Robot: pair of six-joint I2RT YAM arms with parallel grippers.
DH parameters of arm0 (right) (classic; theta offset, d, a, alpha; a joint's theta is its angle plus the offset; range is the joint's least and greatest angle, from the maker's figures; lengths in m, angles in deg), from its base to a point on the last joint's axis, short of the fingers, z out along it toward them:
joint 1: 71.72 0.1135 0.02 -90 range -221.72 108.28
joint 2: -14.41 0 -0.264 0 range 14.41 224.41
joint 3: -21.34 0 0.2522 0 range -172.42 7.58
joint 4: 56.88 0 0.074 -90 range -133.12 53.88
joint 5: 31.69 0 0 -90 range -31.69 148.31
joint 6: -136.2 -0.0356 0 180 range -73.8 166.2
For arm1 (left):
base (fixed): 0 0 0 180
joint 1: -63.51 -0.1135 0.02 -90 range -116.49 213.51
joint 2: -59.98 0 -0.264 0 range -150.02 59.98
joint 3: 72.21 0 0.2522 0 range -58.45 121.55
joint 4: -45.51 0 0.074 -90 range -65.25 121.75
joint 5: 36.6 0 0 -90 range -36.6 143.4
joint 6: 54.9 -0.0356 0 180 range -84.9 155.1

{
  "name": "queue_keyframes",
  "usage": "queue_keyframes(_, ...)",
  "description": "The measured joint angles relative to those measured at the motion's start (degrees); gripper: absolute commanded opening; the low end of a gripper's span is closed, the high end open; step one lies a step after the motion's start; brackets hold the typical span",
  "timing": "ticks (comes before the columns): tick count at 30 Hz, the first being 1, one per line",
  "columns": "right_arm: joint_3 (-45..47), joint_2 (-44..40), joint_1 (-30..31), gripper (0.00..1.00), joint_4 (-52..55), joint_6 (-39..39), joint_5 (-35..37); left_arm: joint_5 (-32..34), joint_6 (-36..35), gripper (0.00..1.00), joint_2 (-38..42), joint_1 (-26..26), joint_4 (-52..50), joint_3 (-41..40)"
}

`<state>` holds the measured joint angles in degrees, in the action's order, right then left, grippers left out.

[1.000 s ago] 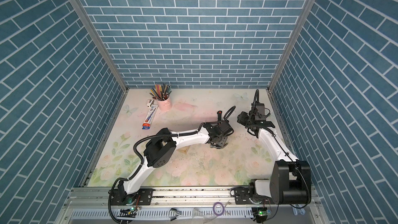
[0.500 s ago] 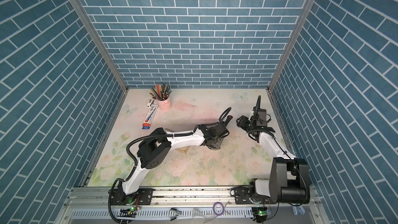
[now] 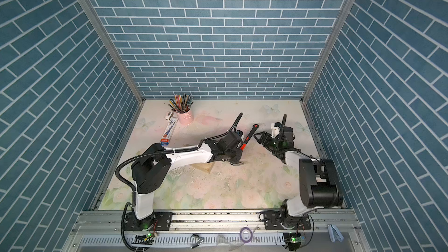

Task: Use a claw hammer to pull out a nail
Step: Pick up the hammer at the center of the board.

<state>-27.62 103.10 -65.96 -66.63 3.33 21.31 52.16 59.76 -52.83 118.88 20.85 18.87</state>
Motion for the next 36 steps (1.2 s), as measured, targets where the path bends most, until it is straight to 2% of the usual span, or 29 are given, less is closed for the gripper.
queue_keyframes(6, 0.0, 5.03, 2.99, 0.63, -7.82, -3.63, -1.4, -1.86, -0.13, 0.0, 0.0, 0.04, 0.55, -0.13)
queue_keyframes(14, -2.99, 9.03, 3.87, 0.43, -11.32, -7.06, -0.33, -2.64, -0.94, 0.0, 0.0, 0.04, 1.14, -0.87)
queue_keyframes(18, -3.69, 9.44, 3.89, 0.37, -11.45, -7.93, 0.74, -2.71, -1.27, 0.0, 0.55, 0.04, 1.84, -1.14)
queue_keyframes(22, -4.37, 9.42, 3.89, 0.19, -10.93, -8.15, 1.73, -2.75, -1.57, 0.0, 1.49, 0.04, 2.08, -1.49)
queue_keyframes(24, -4.87, 8.98, 3.96, 0.1, -10.88, -13.2, 1.25, -2.91, -1.31, 0.0, 1.55, 0.04, 2.16, -1.64)
queue_keyframes(25, -5.16, 8.48, 4.28, 0.06, -10.71, -12.33, 1.33, -2.73, -1.27, 0.0, 1.51, 0.04, 2.29, -1.9)
queue_keyframes(28, -5.31, 7.69, 4.57, 0.02, -10.67, -12.17, 1.7, -2.89, -1.46, 0.01, 1.77, -0.02, 2.34, -1.9)
queue_keyframes(32, -5.53, 5.42, 4.55, 0.0, -9.22, -11.76, 2.05, -2.95, -1.55, 0.25, 2.8, -0.11, 2.62, -1.95)
queue_keyframes(33, -5.75, 4.46, 4.59, 0.0, -8.61, -11.47, 2.23, -3.08, -1.55, 0.36, 3.32, -0.26, 2.64, -1.97)
queue_keyframes(35, -6.56, 2.03, 4.9, 0.0, -7.41, -8.13, 3.06, -3.61, -1.36, 0.43, 5.75, -0.66, 3.15, -2.27)
queue_keyframes(36, -6.99, 0.92, 5.03, 0.0, -6.8, -5.66, 4.02, -3.76, -1.14, 0.5, 7.28, -0.94, 3.41, -2.38)
